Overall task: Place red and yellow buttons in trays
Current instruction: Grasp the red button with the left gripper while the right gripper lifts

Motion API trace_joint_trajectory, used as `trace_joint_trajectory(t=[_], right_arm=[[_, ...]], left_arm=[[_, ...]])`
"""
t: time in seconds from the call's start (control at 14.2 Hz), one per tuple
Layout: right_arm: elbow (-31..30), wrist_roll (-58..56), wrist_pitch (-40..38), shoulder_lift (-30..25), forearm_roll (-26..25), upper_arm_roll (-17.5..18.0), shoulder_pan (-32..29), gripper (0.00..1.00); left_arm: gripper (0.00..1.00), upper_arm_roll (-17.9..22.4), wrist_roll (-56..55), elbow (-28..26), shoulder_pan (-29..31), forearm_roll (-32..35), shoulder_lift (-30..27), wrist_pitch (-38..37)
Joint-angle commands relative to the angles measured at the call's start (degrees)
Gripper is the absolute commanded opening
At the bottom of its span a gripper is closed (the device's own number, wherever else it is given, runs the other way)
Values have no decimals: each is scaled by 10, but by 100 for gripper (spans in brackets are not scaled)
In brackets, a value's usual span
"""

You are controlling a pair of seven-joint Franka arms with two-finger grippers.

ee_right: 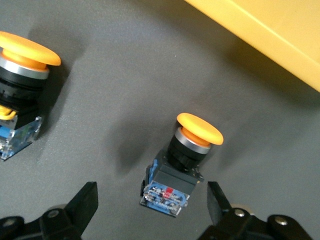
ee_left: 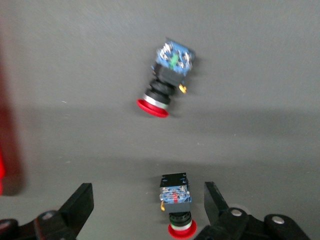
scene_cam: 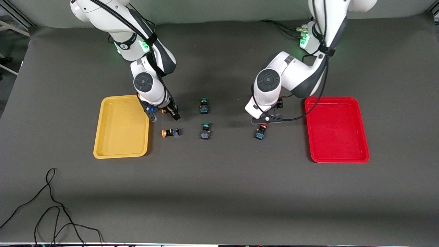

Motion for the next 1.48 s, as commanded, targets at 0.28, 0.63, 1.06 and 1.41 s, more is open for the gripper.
trace_joint_trajectory(t=[0.28, 0.63, 1.06, 1.41], right_arm=[[4, 1, -3, 9, 8, 1, 1, 53], [4, -1, -5, 9, 8, 1, 1, 26], [11, -2, -43, -24, 8, 1, 0, 20], [41, -38, -176, -127, 8, -7, -6, 19]], left_arm=[[97, 8, -35, -69, -48, 2, 29, 109], [49, 8, -38, -85, -50, 2, 34, 133], [0, 9, -39, -79, -53, 2, 24, 119], [0, 10, -25, 66, -2, -2, -22, -111]])
